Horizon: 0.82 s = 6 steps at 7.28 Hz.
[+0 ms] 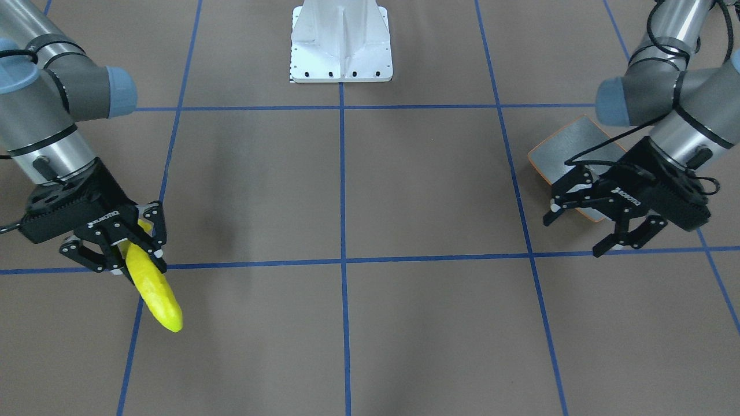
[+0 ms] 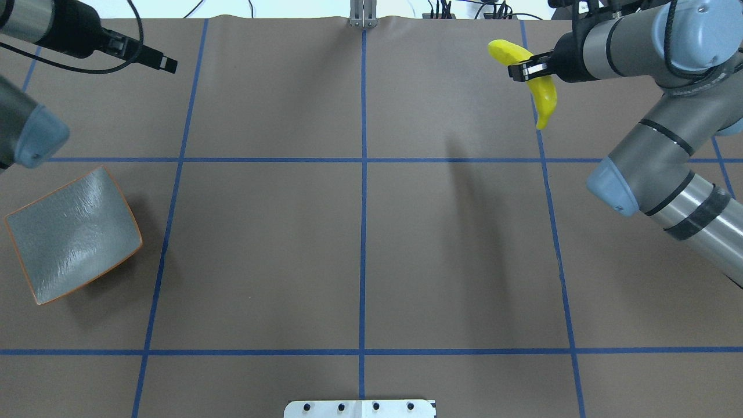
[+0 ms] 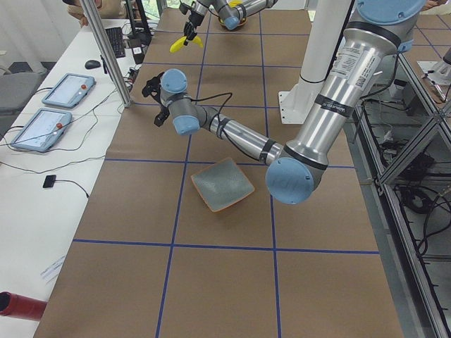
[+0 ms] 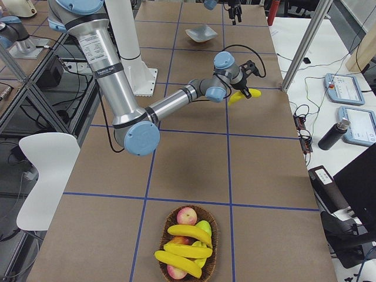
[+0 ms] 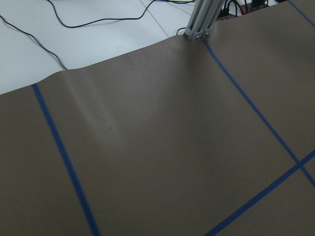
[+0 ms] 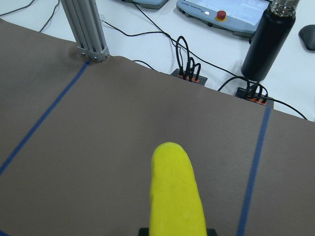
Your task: Transfer all bananas from basket to plate
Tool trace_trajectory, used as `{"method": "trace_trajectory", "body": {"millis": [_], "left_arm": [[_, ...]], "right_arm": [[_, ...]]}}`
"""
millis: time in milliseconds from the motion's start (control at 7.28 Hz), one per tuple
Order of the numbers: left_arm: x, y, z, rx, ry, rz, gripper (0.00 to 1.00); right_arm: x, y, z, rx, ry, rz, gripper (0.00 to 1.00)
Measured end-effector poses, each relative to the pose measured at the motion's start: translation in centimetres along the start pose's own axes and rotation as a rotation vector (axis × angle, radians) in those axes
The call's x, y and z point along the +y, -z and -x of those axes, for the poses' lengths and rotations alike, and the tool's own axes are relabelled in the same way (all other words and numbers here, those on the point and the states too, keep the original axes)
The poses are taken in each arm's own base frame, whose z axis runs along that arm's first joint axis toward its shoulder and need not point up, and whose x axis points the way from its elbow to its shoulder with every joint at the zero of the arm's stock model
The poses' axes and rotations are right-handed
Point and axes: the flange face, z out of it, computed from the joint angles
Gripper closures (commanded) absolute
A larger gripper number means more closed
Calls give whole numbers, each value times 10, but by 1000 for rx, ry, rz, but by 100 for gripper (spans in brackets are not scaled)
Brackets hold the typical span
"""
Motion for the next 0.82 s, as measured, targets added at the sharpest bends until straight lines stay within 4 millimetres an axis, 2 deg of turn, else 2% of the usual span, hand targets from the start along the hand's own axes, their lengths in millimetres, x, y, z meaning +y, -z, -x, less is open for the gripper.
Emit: {"method": "trace_trajectory", "body": {"millis": [275, 549, 824], "left_arm": [[-32, -1, -73, 124, 240, -47, 0], [-38, 2, -108, 240, 516, -76, 0], [-23, -22, -138, 299, 715, -81, 0]], "right_arm": [[-1, -6, 64, -81, -78, -106, 100], [-8, -7, 124, -138, -145, -190, 100], [-5, -4, 173, -196, -195, -259, 100]]}}
